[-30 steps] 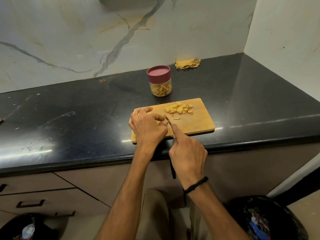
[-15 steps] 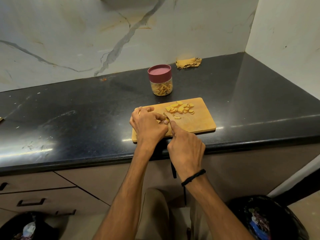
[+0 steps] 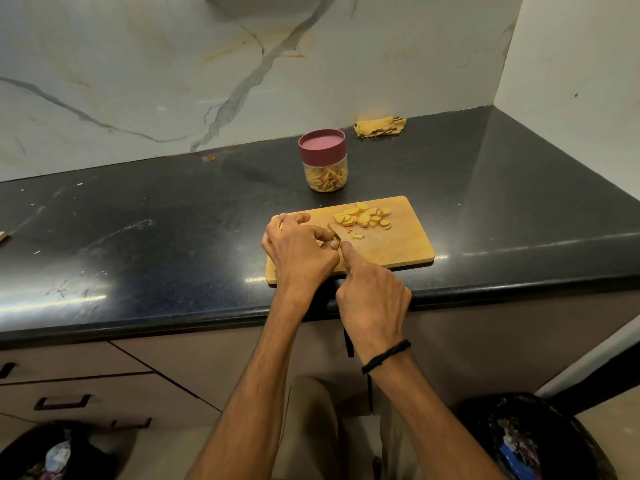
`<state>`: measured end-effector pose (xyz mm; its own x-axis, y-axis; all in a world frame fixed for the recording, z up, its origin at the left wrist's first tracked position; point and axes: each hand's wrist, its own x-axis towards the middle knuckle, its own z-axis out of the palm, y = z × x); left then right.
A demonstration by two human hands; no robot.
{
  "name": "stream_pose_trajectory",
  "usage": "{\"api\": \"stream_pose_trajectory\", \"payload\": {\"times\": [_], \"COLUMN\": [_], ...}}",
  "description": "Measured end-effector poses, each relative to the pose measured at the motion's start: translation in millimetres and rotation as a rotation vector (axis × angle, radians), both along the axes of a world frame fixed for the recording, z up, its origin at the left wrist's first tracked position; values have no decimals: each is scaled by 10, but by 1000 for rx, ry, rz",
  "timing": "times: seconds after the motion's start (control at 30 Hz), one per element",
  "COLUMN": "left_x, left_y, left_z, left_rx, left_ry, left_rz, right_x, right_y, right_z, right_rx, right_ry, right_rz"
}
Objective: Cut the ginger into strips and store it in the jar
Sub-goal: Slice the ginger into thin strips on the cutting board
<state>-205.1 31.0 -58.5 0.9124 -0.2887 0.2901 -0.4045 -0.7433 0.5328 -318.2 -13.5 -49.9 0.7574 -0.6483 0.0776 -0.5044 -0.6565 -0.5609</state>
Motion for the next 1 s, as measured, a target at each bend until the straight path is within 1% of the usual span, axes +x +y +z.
{"api": "stream_pose_trajectory", "payload": {"times": [0.23, 0.4, 0.57, 0.83, 1.0], "left_x": [-2, -46, -21, -26, -5], "left_y": [-21, -42, -8, 29, 56], "left_z": [1, 28, 11, 18, 33], "left_rx": [16, 57, 92, 27, -10], "left_ry": [-11, -31, -37, -52, -13], "left_rz": [33, 39, 37, 64, 45], "right_x": [8, -306, -444, -198, -125], "right_y": [16, 77, -2, -12, 2], "right_z": [36, -56, -33, -1, -9], "right_rx": [-63, -114, -17, -10, 2], "right_ry": [69, 90, 30, -15, -9], "right_rz": [16, -13, -49, -28, -6]}}
